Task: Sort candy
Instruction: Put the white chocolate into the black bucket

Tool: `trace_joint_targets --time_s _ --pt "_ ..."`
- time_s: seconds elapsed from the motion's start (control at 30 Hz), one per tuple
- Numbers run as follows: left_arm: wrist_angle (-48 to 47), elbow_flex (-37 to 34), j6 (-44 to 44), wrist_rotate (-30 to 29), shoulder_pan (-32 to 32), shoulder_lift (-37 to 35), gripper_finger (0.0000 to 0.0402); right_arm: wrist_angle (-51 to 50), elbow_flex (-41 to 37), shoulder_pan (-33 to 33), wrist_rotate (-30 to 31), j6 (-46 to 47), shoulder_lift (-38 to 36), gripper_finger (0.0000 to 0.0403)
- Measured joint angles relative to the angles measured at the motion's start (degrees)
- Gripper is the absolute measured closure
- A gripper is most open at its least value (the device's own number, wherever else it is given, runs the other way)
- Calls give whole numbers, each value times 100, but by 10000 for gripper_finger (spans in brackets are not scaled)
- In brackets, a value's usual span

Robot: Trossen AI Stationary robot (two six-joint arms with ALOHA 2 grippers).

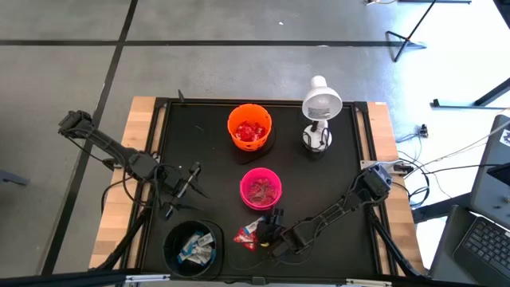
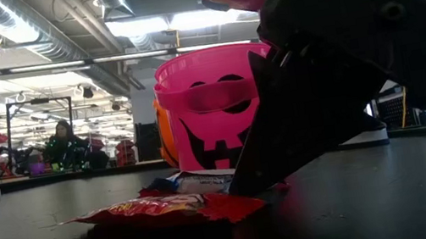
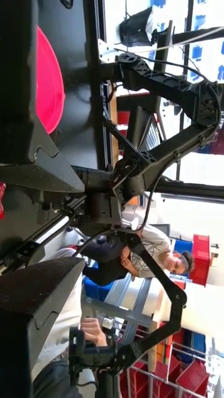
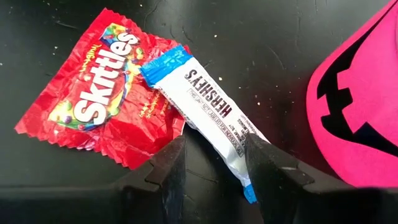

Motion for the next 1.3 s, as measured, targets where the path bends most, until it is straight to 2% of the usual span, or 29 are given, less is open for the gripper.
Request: trace_joint_targets --time_s 0.13,0.23,0.57,0.77,0.97,1.3 --pt "0 0 0 -13 0 0 230 -28 71 -1 -42 2 11 245" --pt "0 0 -8 -13 -2 0 230 -32 106 -2 -101 0 13 264" --pt "2 0 -20 -13 0 0 230 51 134 -2 -281 4 15 395" --pt "2 0 -20 -20 0 0 230 -8 217 0 -343 64 19 398" --pt "4 0 -20 -20 0 0 230 -592 839 91 -465 14 52 401" --pt "38 -2 177 28 -15 102 230 -1952 2216 188 210 -4 39 402"
